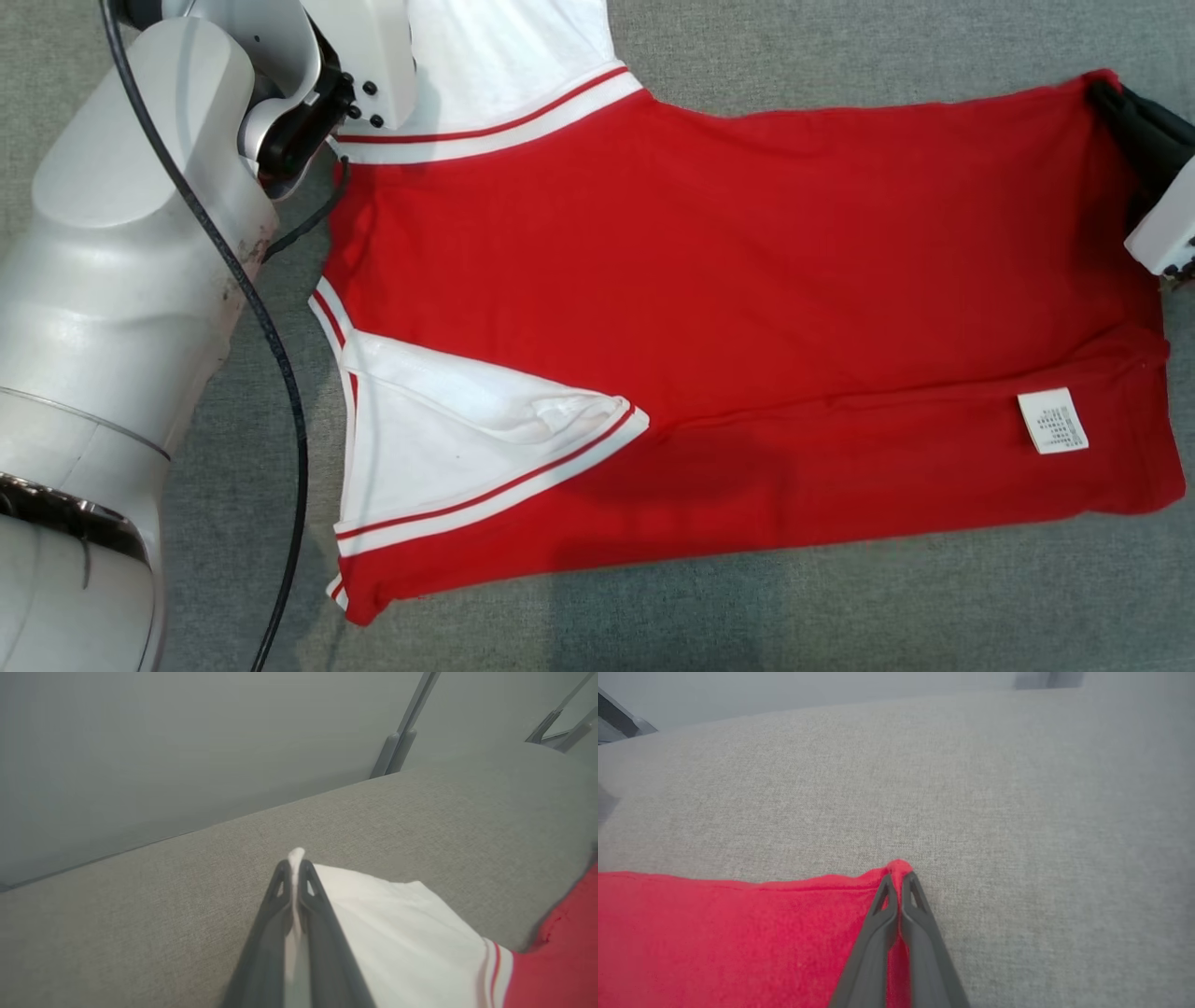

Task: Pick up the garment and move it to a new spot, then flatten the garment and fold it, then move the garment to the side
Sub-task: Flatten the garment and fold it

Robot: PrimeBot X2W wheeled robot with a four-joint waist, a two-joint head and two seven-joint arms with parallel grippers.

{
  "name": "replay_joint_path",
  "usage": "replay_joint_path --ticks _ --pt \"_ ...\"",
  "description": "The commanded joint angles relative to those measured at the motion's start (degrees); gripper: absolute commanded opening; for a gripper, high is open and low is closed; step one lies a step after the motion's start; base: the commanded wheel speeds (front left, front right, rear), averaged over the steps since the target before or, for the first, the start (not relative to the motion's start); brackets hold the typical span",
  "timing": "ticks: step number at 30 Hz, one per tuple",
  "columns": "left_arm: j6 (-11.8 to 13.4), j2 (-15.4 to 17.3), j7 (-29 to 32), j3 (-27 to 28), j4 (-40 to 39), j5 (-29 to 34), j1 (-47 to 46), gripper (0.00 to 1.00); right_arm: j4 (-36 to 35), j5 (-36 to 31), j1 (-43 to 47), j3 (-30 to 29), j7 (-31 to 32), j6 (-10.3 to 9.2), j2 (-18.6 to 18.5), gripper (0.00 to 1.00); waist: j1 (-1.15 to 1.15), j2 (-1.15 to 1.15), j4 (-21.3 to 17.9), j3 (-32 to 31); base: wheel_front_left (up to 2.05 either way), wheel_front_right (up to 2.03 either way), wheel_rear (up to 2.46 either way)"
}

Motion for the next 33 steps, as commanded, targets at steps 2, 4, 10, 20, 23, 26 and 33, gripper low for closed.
replay_joint_path --ticks 2,4,10,20,23,26,33 --pt "-0.4 3.1 -2.3 1.1 -2.0 0.2 -2.8 0.00 -0.5 -0.4 -0.4 1.4 -3.7 0.23 -2.4 0.00 0.00 0.00 0.2 -0.5 0.00 0.00 0.00" --pt "-0.4 3.4 -3.8 1.2 -2.4 0.4 -3.0 0.00 -0.2 -0.6 -1.3 2.4 -5.5 0.23 -2.9 0.00 0.00 0.00 0.4 -0.7 0.00 0.00 0.00" --pt "-0.4 4.0 -7.6 0.6 -3.8 1.7 -4.0 0.00 1.5 -2.4 -4.1 4.9 -10.4 0.23 -3.7 0.00 0.00 0.00 1.3 -0.9 0.00 0.00 0.00" --pt "-0.4 7.2 -9.3 -1.4 -12.4 -1.3 0.7 0.00 -1.5 0.5 -2.8 10.0 -15.9 0.23 -7.1 0.00 0.00 0.00 3.5 -2.8 0.00 0.00 0.00" --pt "-0.2 9.4 -8.7 -1.1 -16.3 -2.5 3.6 0.00 -3.8 2.2 -0.8 10.9 -17.3 0.23 -9.1 0.00 0.00 0.00 4.0 -3.8 0.00 0.00 0.00" --pt "0.9 11.7 -8.2 -0.8 -21.4 -3.4 7.4 0.00 -5.8 3.7 1.3 11.7 -18.2 0.23 -11.1 0.00 0.00 0.00 4.4 -5.0 0.00 0.00 0.00" --pt "6.9 17.7 -5.4 -0.5 -38.2 -6.0 18.9 0.00 -10.5 9.0 7.0 11.8 -19.8 0.23 -15.6 0.00 0.00 0.00 5.4 -7.2 0.00 0.00 0.00"
